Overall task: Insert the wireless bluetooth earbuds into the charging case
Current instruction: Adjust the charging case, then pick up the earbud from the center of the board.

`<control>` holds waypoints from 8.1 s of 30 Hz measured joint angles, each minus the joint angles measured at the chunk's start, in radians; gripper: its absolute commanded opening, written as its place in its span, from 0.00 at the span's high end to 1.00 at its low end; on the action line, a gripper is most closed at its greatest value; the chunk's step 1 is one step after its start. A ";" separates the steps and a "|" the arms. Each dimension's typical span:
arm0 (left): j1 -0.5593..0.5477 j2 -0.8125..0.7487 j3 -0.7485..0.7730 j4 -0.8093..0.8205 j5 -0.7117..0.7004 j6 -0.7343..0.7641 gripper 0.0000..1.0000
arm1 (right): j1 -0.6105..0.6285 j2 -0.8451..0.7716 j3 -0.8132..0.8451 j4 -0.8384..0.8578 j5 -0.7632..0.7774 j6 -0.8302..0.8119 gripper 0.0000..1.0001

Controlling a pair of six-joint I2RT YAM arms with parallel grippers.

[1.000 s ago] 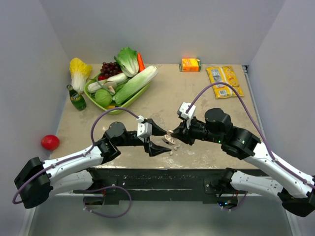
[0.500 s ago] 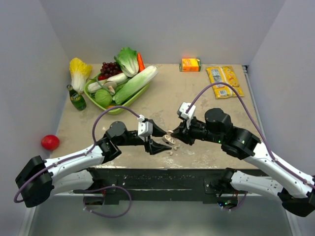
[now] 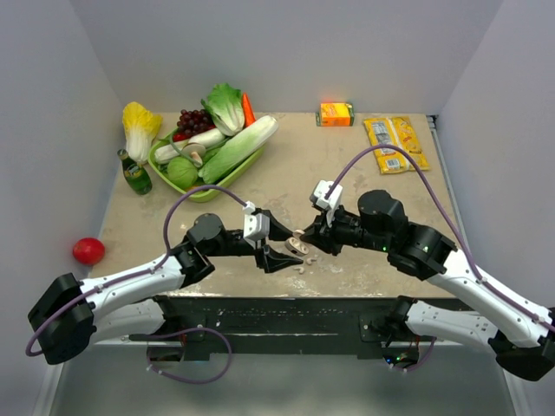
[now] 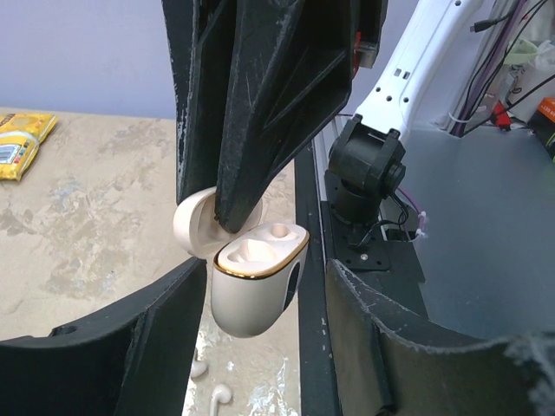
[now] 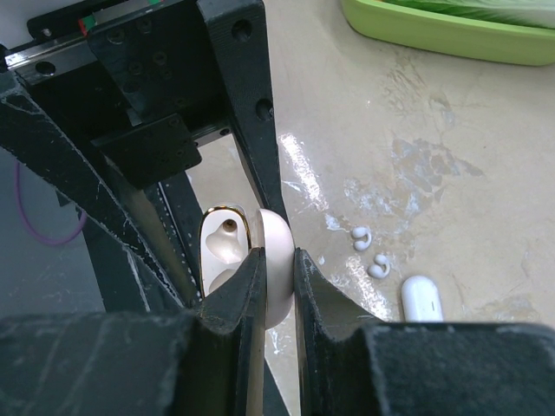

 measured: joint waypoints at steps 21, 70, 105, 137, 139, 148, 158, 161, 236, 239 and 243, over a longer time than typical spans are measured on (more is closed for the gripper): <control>0.000 0.031 0.016 0.024 0.038 -0.026 1.00 | 0.004 0.010 -0.003 0.005 0.003 -0.008 0.87; 0.000 -0.130 -0.471 0.623 -0.449 -0.212 1.00 | 0.040 0.175 -0.544 0.394 0.322 0.513 1.00; -0.009 -0.122 -0.471 0.628 -0.455 -0.205 1.00 | 0.090 0.423 -0.544 0.502 0.341 0.575 1.00; -0.016 -0.129 -0.471 0.629 -0.469 -0.205 1.00 | 0.077 0.298 -0.481 0.370 0.494 0.596 0.99; -0.016 -0.124 -0.471 0.628 -0.469 -0.205 1.00 | 0.077 0.300 -0.481 0.346 0.498 0.606 1.00; -0.022 -0.118 -0.471 0.628 -0.468 -0.206 1.00 | 0.077 0.351 -0.475 0.244 0.557 0.693 1.00; -0.029 -0.121 -0.471 0.628 -0.468 -0.206 1.00 | 0.077 0.424 -0.474 0.257 0.556 0.715 1.00; -0.029 -0.127 -0.471 0.629 -0.469 -0.206 1.00 | 0.077 0.434 -0.469 0.271 0.556 0.715 1.00; -0.056 -0.131 -0.471 0.629 -0.496 -0.201 1.00 | 0.106 0.534 -0.428 0.439 0.427 0.570 1.00; -0.056 -0.127 -0.471 0.628 -0.496 -0.201 1.00 | 0.107 0.542 -0.423 0.445 0.444 0.573 1.00; -0.056 -0.127 -0.471 0.629 -0.499 -0.201 1.00 | 0.107 0.557 -0.412 0.448 0.458 0.575 1.00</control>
